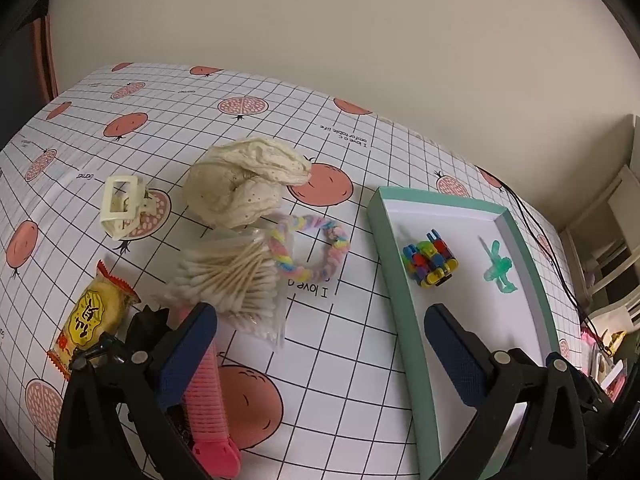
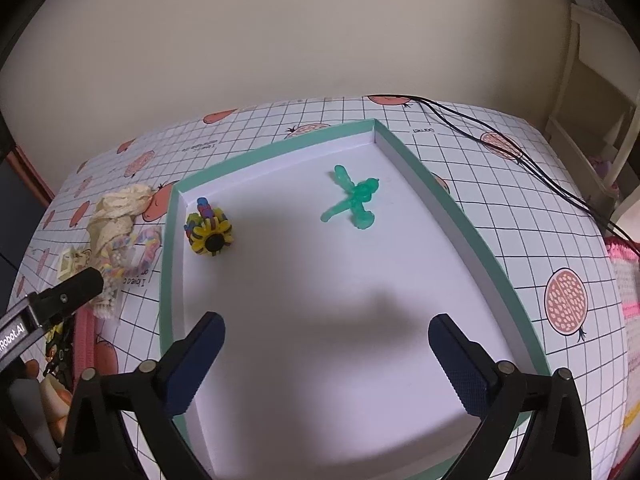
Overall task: Organize objects
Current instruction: 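Move both tools back toward the remaining items on the table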
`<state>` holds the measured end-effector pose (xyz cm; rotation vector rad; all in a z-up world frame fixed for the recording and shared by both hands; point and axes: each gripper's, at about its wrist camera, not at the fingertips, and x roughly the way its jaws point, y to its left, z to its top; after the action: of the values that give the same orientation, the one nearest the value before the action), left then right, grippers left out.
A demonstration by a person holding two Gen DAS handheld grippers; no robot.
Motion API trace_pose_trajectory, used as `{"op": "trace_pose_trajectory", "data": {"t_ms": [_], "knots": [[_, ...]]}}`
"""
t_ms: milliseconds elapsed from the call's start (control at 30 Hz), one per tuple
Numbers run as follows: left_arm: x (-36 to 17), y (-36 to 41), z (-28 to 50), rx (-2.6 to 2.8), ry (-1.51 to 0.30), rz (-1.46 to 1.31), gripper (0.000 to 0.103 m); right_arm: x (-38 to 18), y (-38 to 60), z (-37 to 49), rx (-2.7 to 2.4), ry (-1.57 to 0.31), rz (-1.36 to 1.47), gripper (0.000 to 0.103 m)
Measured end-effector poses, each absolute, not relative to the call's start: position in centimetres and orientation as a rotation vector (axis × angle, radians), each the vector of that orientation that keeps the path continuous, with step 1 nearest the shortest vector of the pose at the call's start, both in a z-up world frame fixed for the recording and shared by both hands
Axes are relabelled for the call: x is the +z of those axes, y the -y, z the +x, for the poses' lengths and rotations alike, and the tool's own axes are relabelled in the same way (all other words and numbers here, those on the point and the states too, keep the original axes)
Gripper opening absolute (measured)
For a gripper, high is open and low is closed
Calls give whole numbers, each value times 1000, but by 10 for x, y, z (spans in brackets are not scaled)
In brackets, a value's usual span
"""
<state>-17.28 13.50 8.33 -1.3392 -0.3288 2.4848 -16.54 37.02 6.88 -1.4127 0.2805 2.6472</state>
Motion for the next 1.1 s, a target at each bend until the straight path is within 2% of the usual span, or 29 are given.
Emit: {"op": "trace_pose_trajectory", "data": {"t_ms": [533,800,1100], "knots": [[109,-106,-169,2516,334,-1266,103,95,-355,-165,2725,-277,-1306,103],[119,-47,-170,2600,422,-1253,103,117,-314,-170,2839,-245,-1265,103],[106,16,-173,2650,507,-1332,103,116,-241,-181,2963,-161,-1346,103]]}}
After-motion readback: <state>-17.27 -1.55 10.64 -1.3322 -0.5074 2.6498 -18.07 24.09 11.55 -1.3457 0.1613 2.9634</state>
